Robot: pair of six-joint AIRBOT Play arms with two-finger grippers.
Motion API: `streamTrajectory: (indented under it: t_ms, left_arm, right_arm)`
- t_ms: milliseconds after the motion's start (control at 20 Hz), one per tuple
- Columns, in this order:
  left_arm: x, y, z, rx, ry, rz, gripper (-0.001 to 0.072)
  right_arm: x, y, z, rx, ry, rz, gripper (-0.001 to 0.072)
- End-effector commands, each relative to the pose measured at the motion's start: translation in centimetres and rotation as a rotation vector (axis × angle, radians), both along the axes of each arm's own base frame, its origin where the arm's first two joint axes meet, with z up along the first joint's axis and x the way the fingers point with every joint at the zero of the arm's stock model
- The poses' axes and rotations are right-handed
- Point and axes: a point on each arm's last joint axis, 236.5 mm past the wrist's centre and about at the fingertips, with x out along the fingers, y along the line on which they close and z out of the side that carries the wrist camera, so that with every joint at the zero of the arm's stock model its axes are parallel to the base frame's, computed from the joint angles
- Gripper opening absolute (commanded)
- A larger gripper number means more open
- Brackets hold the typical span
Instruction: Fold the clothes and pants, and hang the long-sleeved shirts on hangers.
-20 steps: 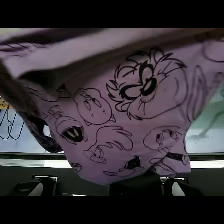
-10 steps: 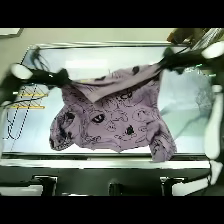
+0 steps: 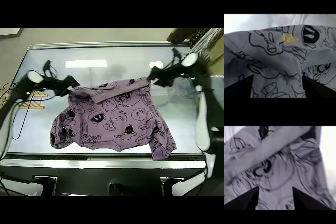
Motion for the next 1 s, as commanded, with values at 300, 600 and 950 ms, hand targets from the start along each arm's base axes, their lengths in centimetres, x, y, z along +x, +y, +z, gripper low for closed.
streamTrajectory:
  t_ms: [300,600,950]
  left_arm:
    - [-17.7,3.4,-0.3,0.010,0.169,0.031,0.0720]
    - [-25.9,0.3,-4.7,-0.035,0.311,0.054,0.0720]
    - [-26.6,-2.2,-6.2,-0.021,0.331,-0.004,0.0720]
  right_arm:
    - [-23.3,-1.7,0.2,-0.004,0.213,-0.187,0.0668]
    - [-31.9,7.0,-10.6,0.176,0.390,-0.294,0.0664]
    - [-29.1,9.6,-16.6,0.221,0.430,-0.420,0.0651]
